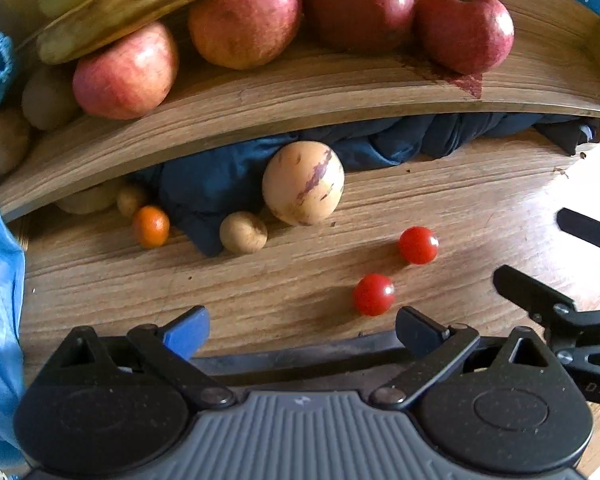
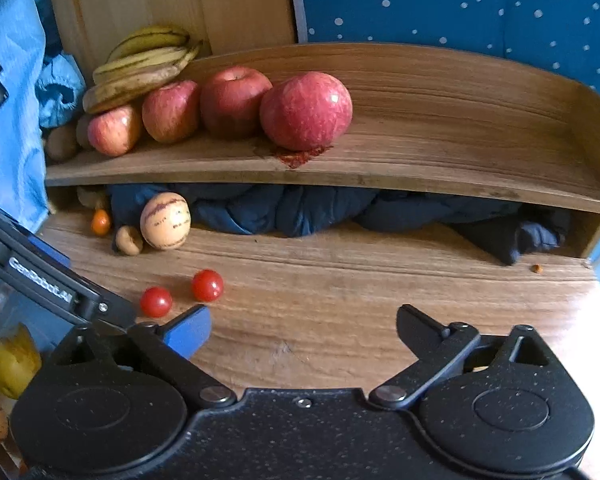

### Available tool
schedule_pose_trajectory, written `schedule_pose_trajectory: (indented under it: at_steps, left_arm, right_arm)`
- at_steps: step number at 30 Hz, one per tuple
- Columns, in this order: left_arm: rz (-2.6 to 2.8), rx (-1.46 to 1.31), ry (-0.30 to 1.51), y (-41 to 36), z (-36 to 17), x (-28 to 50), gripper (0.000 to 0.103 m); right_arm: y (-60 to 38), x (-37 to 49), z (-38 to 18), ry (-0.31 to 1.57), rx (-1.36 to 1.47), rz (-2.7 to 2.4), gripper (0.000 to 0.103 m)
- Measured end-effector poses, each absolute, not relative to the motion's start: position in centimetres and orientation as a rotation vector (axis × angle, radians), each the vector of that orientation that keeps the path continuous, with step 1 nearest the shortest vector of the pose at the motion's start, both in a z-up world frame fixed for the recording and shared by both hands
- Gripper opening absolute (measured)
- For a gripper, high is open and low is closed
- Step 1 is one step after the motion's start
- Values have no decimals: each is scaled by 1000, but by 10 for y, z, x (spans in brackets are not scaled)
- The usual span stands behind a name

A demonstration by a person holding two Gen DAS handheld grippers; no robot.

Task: Organize fruits
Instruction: 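Grasp a cherry tomato with the left tool while the right tool grasps the other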

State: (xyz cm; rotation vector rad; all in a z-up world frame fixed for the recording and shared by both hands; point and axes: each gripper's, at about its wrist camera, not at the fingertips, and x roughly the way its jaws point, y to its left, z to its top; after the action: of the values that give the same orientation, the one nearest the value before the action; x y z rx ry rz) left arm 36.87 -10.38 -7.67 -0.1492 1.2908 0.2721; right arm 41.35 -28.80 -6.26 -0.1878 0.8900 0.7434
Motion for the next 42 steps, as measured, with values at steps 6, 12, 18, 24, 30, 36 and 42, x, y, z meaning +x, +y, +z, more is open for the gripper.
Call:
schedule_pose_trajectory:
  at_steps: [6, 12, 18, 24, 30, 36, 42]
  left_arm:
    - [241, -160, 1277, -108, -80, 370, 88]
    - [232, -159, 1265, -110, -82, 371, 77]
    - [227, -154, 1231, -113, -85, 375, 68]
    - [214, -154, 1205, -112, -85, 378, 61]
    - [209, -176, 1213, -106, -92, 378, 48]
    - [216, -197, 1212, -98, -93, 374, 36]
    - [219, -204, 1207, -97, -92, 372, 26]
  right_arm:
    - [-280, 419, -69, 906, -162, 841, 83]
    - [-271, 422, -77, 918, -152, 886, 72]
    - [-268, 425, -79, 920, -137, 927, 65]
    - [-262, 433, -82, 906, -141, 956, 57]
    - [-255, 435, -85, 904, -161, 1003, 54]
    - [-244, 434, -84, 903, -160, 1034, 50]
    - [-236, 431, -84, 914, -150, 1059, 44]
